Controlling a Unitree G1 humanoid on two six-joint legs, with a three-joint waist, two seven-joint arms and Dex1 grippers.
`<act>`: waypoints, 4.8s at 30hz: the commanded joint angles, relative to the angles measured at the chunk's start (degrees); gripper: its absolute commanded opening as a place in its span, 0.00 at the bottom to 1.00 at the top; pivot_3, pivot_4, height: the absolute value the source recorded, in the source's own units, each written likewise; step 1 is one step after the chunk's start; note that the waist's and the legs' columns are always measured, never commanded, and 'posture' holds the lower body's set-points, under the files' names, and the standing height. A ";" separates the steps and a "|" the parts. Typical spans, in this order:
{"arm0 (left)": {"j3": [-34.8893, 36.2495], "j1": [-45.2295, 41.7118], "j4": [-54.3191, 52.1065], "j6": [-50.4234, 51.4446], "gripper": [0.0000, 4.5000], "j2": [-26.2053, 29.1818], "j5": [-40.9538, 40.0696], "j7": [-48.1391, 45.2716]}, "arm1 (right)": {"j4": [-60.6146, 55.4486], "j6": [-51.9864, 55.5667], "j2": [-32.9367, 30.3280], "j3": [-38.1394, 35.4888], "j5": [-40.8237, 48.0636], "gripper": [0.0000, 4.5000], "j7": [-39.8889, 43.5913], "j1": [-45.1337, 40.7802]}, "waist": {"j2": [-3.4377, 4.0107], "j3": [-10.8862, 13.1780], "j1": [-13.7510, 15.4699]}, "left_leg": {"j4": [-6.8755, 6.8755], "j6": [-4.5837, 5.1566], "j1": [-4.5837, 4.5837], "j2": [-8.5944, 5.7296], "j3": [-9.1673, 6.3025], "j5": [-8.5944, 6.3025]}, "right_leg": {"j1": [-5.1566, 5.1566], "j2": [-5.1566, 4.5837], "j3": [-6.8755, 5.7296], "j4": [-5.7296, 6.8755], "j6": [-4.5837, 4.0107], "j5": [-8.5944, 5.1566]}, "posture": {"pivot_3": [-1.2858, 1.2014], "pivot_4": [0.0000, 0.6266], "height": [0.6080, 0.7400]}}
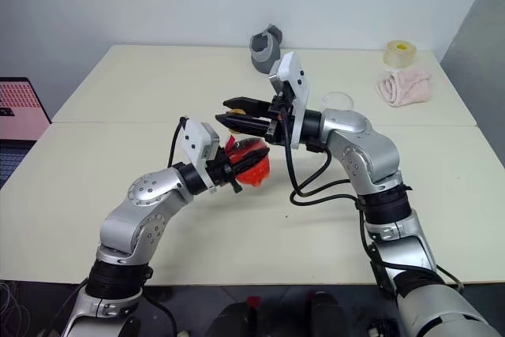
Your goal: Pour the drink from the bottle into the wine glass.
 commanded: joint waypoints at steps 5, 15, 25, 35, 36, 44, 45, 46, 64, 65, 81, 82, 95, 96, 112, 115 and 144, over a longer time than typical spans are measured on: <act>0.69 -1.60 -1.48 -1.84 0.28 -0.23 -0.35 -0.91 | -2.79 1.58 -0.88 -2.88 2.45 0.27 0.04 -2.24 | 0.00 0.00 0.00 | 0.00 0.00 0.00 0.00 0.00 0.00 | 0.00 0.00 0.01 0.00 0.00 0.00 | 0.52 0.24 1.00; 0.00 3.14 -6.53 -0.55 0.28 0.84 -1.99 -2.61 | -0.26 -0.97 -4.29 -1.69 3.43 0.27 11.62 -6.08 | 0.00 0.00 -0.08 | -0.01 0.01 0.01 0.01 0.03 -0.01 | 0.00 0.00 0.02 -0.01 0.00 0.00 | 0.52 0.24 1.00; -0.19 7.19 -12.57 1.29 0.28 3.94 -5.28 -4.73 | 5.62 -8.60 -4.34 -0.26 0.51 0.27 21.81 -9.66 | 0.00 0.00 -0.05 | 0.00 0.02 0.01 0.01 0.02 -0.01 | 0.01 0.00 0.01 -0.01 0.00 0.00 | 0.52 0.24 1.00; 0.15 9.69 -14.98 1.75 0.28 4.19 -5.85 -3.90 | 3.62 0.68 -4.46 -2.26 5.71 0.27 18.96 -9.55 | 0.01 0.01 0.10 | 0.00 0.01 0.00 0.01 -0.10 -0.01 | 0.01 -0.02 0.01 -0.01 -0.01 0.00 | 0.52 0.24 1.00; 0.17 9.71 -15.00 1.76 0.28 4.30 -5.98 -3.96 | 3.12 0.75 -5.02 -1.82 5.69 0.27 19.86 -9.30 | 0.02 0.01 0.13 | 0.00 0.01 0.00 0.01 -0.10 -0.01 | 0.01 -0.02 0.00 -0.01 -0.01 0.00 | 0.52 0.24 1.00; -0.14 9.07 -15.75 2.50 0.28 4.72 -6.84 -3.95 | 2.68 -2.01 -5.91 -0.40 4.32 0.43 22.15 -8.81 | 0.02 0.01 0.10 | 0.00 0.02 0.01 0.01 -0.01 -0.01 | 0.01 -0.01 0.00 -0.01 -0.01 0.00 | 0.52 0.24 1.00; -0.12 8.97 -15.74 2.56 0.28 4.72 -6.87 -3.89 | 2.61 -2.05 -5.86 -0.40 4.35 0.49 21.97 -8.67 | 0.02 0.01 0.10 | 0.00 0.02 0.01 0.01 -0.01 -0.01 | 0.01 -0.01 0.00 -0.01 -0.01 0.00 | 0.52 0.24 1.00; -0.09 8.91 -15.76 2.63 0.28 4.75 -6.94 -3.81 | 2.43 -2.12 -5.81 -0.41 4.36 0.55 21.75 -8.44 | 0.02 0.01 0.10 | 0.00 0.02 0.00 0.00 0.00 -0.01 | 0.01 -0.01 0.00 -0.01 -0.01 0.00 | 0.52 0.24 1.00; 0.80 0.27 -7.44 0.87 0.28 3.20 -4.99 -3.14 | -2.13 -1.50 -5.07 -0.28 3.40 0.99 13.03 -3.19 | 0.01 0.01 0.06 | -0.01 0.01 0.00 0.01 0.01 -0.01 | 0.01 -0.01 0.00 -0.01 0.00 0.00 | 0.52 0.24 1.00; 0.68 0.11 -7.22 0.65 0.28 3.24 -4.93 -3.40 | -1.75 -1.93 -4.68 -0.43 2.90 0.99 11.96 -3.20 | 0.02 0.01 0.05 | -0.01 0.01 0.00 0.01 0.02 -0.01 | 0.00 -0.01 0.00 -0.02 -0.01 0.00 | 0.52 0.24 1.00; 0.67 -0.16 -6.32 0.12 0.28 3.27 -4.32 -4.55 | -1.06 -0.58 -3.29 -1.27 3.65 0.63 9.62 -3.28 | 0.02 0.01 0.10 | 0.00 0.00 0.00 0.00 0.00 0.00 | -0.01 -0.01 0.00 -0.01 -0.01 0.00 | 0.52 0.24 1.00; 0.68 -0.19 -6.27 0.09 0.28 3.23 -4.25 -4.56 | -1.31 -0.39 -3.50 -1.10 3.83 0.54 9.90 -3.19 | 0.02 0.01 0.10 | 0.00 0.01 0.00 0.00 0.00 0.00 | -0.01 -0.01 0.00 -0.01 -0.01 0.00 | 0.52 0.24 1.00; 1.11 1.31 -8.15 0.47 0.28 3.62 -4.37 -4.82 | 1.01 -2.99 -4.56 -0.50 2.43 0.27 13.72 -4.84 | 0.02 0.01 0.08 | 0.00 0.01 0.00 0.00 0.00 -0.01 | -0.01 -0.01 0.00 -0.01 -0.01 0.00 | 0.52 0.24 1.00; 1.14 1.94 -8.79 0.51 0.28 3.96 -4.48 -5.07 | 1.75 -4.23 -4.84 -0.30 1.90 0.27 14.79 -5.43 | 0.02 0.01 0.05 | 0.00 0.01 0.00 0.00 0.01 -0.01 | -0.01 0.00 0.01 -0.01 -0.01 0.00 | 0.52 0.24 1.00; 1.74 9.71 -15.49 1.00 0.28 6.71 -6.20 -6.02 | 8.69 -11.86 -6.55 0.73 -0.10 0.27 26.43 -10.10 | 0.02 0.01 0.12 | 0.00 0.02 0.00 0.01 -0.04 -0.01 | 0.00 -0.01 0.00 -0.02 -0.01 0.00 | 0.52 0.24 1.00; 1.69 9.95 -15.67 0.97 0.28 6.61 -6.12 -5.86 | 8.75 -13.01 -6.56 0.71 -0.72 0.27 26.70 -10.45 | 0.02 0.01 0.13 | 0.00 0.01 0.00 0.01 -0.03 -0.01 | 0.00 -0.01 0.00 -0.01 -0.01 0.00 | 0.52 0.24 1.00; 0.64 3.67 -10.71 -0.01 0.28 4.51 -5.17 -4.70 | 1.48 -4.20 -6.36 -0.19 1.07 0.99 14.03 -5.19 | 0.02 0.01 0.14 | 0.00 0.02 0.00 0.01 0.01 -0.01 | 0.00 0.00 0.01 0.00 -0.01 0.01 | 0.52 0.24 1.00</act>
